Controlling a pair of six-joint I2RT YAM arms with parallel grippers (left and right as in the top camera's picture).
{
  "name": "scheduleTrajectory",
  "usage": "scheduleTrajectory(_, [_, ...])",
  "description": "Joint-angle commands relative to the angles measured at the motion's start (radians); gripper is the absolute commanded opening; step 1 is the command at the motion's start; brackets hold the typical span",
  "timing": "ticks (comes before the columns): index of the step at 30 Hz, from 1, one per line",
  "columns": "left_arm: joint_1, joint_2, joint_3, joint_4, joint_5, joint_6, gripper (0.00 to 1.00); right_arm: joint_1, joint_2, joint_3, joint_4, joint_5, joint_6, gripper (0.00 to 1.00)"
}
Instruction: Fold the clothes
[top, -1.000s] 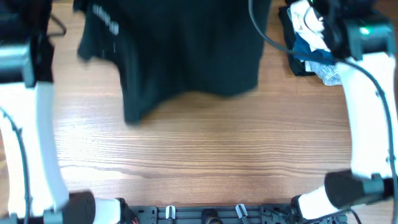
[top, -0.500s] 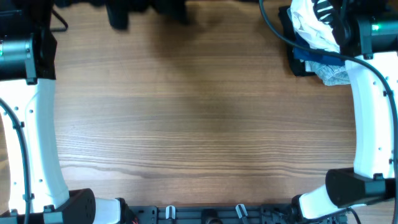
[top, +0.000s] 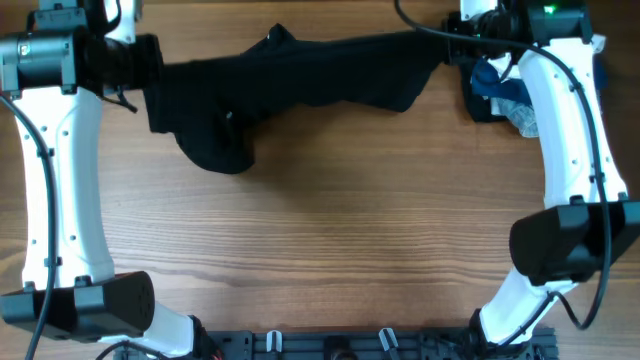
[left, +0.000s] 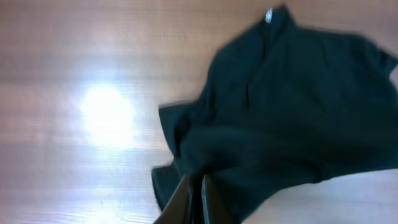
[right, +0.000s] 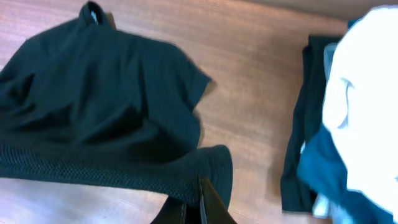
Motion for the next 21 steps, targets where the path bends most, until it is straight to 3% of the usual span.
scheduleTrajectory(1, [0.026, -0.026, 0.013, -0.085, -0.016, -0.045, 0.04, -0.032, -0.085, 0.017, -0.083, 0.033, 0.045, 0.04])
scheduleTrajectory(12, [-0.016, -0.026, -0.039, -0.329, 0.157, -0.045, 0.04, -0.032, -0.171, 0.016, -0.501, 0.039, 0.140, 0.04])
scheduleTrajectory(21, [-0.164, -0.026, -0.414, -0.231, 0.208, -0.077, 0.04, -0.032, -0.180, -0.138, -0.500, 0.053, 0.169, 0.05])
